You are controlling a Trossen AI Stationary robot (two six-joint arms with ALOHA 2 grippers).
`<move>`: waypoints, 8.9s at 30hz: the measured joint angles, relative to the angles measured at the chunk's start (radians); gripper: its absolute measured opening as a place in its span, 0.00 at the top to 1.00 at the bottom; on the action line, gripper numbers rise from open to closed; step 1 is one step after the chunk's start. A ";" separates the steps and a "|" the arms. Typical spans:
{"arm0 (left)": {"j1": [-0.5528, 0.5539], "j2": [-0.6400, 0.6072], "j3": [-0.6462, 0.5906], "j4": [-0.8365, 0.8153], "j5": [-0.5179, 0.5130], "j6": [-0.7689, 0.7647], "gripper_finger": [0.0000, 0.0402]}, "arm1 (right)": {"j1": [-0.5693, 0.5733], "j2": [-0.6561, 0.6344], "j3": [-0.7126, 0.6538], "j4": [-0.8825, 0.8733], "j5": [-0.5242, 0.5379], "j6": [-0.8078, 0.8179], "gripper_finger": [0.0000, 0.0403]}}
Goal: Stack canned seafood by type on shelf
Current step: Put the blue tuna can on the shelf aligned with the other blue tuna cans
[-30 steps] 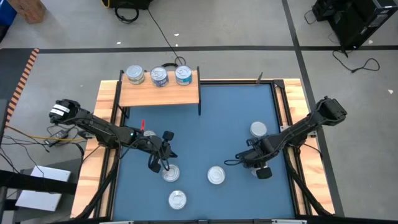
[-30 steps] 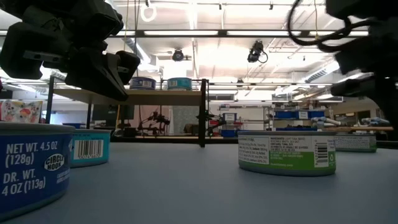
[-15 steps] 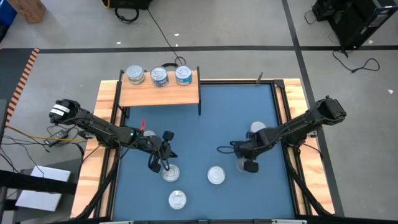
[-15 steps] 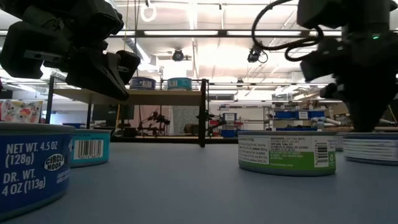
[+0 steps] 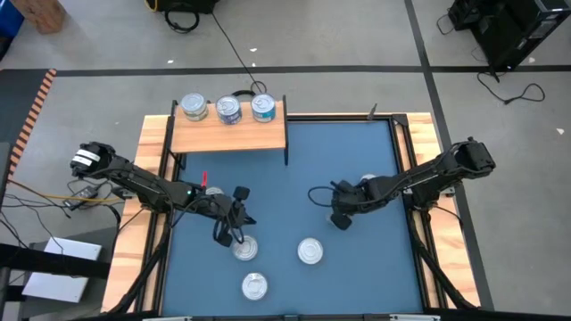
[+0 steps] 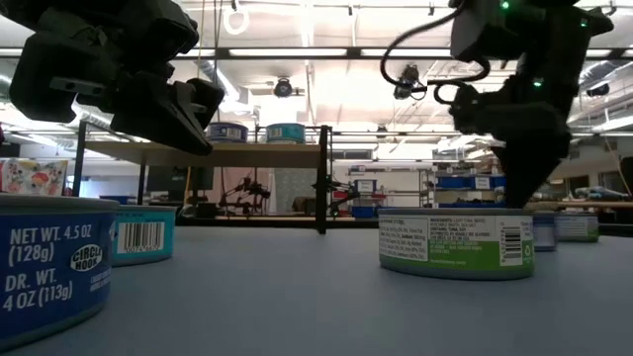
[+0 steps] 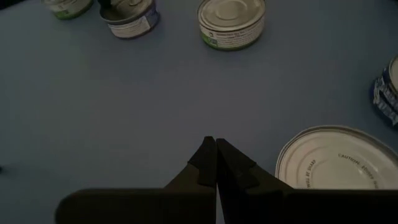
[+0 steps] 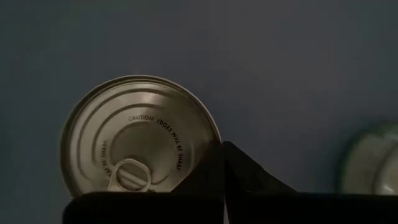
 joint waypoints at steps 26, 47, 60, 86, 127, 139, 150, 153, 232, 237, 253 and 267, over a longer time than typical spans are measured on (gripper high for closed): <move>0.052 0.000 0.001 0.102 -0.047 0.033 1.00 | -0.060 0.188 0.003 0.737 0.006 -0.197 1.00; 0.130 0.134 0.063 0.214 0.182 0.113 1.00 | -0.121 0.244 0.004 0.945 -0.007 -0.370 0.94; 0.126 0.326 0.239 0.056 0.164 0.313 0.90 | -0.118 0.236 0.003 0.937 -0.009 -0.473 0.63; 0.115 0.507 0.249 0.188 -0.040 0.527 0.92 | -0.061 0.154 0.003 0.852 0.051 -0.600 0.58; 0.117 0.332 0.474 -0.076 -0.115 0.357 1.00 | 0.233 0.197 0.003 0.963 0.775 -1.617 0.37; 0.117 0.332 0.475 -0.002 -0.060 0.323 1.00 | 0.208 0.197 0.003 1.054 0.775 -1.778 0.41; 0.118 0.329 0.476 0.012 -0.082 0.312 0.99 | 0.209 0.198 0.001 1.069 0.778 -1.778 0.64; 0.110 0.329 0.477 0.005 -0.141 0.363 0.95 | 0.209 0.198 0.001 1.079 0.780 -1.758 0.64; -0.180 -0.873 -0.085 -0.098 -0.740 0.057 0.99 | -0.291 0.802 1.100 0.788 0.337 -2.019 0.64; -0.179 -0.873 -0.085 -0.120 -0.741 0.056 0.99 | -0.300 0.801 1.101 0.790 0.328 -2.016 0.64; -0.179 -0.873 -0.085 -0.140 -0.740 0.055 1.00 | -0.347 0.801 1.100 0.778 0.274 -1.945 0.64; -0.179 -0.872 -0.085 -0.145 -0.733 0.051 1.00 | -0.365 0.799 1.100 0.781 0.279 -1.829 0.43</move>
